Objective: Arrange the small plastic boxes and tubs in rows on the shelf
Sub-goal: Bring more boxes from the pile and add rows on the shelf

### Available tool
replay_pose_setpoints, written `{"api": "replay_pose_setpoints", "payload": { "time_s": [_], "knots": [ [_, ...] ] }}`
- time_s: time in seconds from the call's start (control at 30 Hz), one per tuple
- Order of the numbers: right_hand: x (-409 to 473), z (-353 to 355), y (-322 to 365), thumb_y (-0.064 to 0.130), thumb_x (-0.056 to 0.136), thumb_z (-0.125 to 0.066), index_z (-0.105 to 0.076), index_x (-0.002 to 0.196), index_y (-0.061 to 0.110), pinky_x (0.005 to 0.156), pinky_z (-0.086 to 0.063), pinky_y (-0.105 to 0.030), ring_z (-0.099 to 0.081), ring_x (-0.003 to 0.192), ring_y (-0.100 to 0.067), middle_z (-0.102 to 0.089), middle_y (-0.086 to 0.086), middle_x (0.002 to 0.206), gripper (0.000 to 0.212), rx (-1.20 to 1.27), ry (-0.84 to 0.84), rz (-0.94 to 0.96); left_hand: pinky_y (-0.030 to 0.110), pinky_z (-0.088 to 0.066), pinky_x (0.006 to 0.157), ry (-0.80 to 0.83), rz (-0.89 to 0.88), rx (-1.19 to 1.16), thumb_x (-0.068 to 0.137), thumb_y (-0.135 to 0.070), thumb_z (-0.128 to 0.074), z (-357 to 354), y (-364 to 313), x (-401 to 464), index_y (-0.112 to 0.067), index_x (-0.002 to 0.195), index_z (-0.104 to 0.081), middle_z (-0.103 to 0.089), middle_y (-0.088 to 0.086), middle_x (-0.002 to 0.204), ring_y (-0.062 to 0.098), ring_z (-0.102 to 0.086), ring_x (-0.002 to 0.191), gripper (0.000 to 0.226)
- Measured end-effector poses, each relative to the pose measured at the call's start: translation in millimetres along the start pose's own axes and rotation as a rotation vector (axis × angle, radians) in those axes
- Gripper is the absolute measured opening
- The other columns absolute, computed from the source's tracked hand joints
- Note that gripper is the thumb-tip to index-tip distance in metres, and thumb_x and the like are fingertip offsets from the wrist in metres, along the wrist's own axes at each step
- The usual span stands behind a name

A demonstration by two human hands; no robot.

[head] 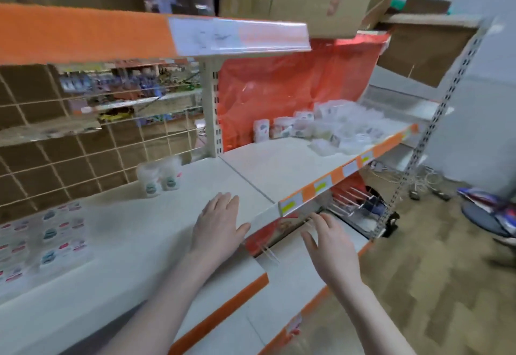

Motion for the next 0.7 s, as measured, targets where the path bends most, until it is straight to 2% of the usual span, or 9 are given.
{"api": "replay_pose_setpoints", "payload": {
  "time_s": [0.1,0.17,0.33,0.47,0.7],
  "knots": [
    [31,13,-42,0.019,0.082,-0.070,-0.064,0.104,0.001,0.073,-0.050,-0.039,-0.061,0.092,-0.034,-0.064,-0.014,0.099,0.029,0.024,-0.054,0.036,0.030,-0.014,0.115,-0.014,0.020,-0.048,0.093,-0.049,-0.045,-13,-43,37,-0.018,0.147,-0.025,-0.021,0.000,0.156,0.018,-0.014,0.144,0.065],
    [50,16,-68,0.012,0.079,-0.073,-0.064,0.100,-0.003,0.071,-0.051,-0.041,-0.062,0.087,-0.037,-0.064,-0.017,0.095,0.027,0.056,-0.059,0.033,0.030,-0.015,0.115,-0.011,0.021,-0.047,0.093,-0.050,-0.045,-21,-64,58,-0.018,0.147,-0.025,-0.021,0.000,0.156,0.018,-0.014,0.144,0.066],
    [107,8,-117,0.016,0.087,-0.063,-0.062,0.106,-0.003,0.080,-0.046,-0.041,-0.058,0.099,-0.035,-0.062,-0.017,0.106,0.027,0.071,-0.056,0.044,0.031,-0.015,0.115,-0.010,0.052,-0.045,0.094,-0.049,-0.044,-35,-88,112,-0.017,0.148,-0.023,-0.017,0.000,0.157,0.017,-0.011,0.145,0.067],
    [157,-14,-146,0.029,0.095,-0.048,-0.050,0.130,0.006,0.094,-0.037,-0.033,-0.048,0.117,-0.026,-0.053,-0.010,0.128,0.042,0.039,0.002,0.036,0.034,-0.015,0.116,-0.017,0.055,-0.038,0.095,-0.049,-0.043,-50,-97,162,-0.017,0.149,-0.021,-0.016,0.001,0.157,0.018,-0.010,0.145,0.066],
    [253,-53,-176,0.030,0.094,-0.050,-0.050,0.130,0.007,0.093,-0.036,-0.036,-0.049,0.114,-0.030,-0.052,-0.011,0.126,0.043,0.047,0.050,0.050,0.033,-0.017,0.113,-0.035,0.094,-0.032,0.094,-0.048,-0.045,-86,-96,263,-0.016,0.148,-0.025,-0.019,0.002,0.156,0.018,-0.012,0.144,0.065]
  ]
}}
Point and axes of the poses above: each hand's wrist, its own x-axis towards the middle knuckle, its own z-axis out of the back of the hand, y = z × x, the point moved 8 cm from there along x, towards the middle knuckle
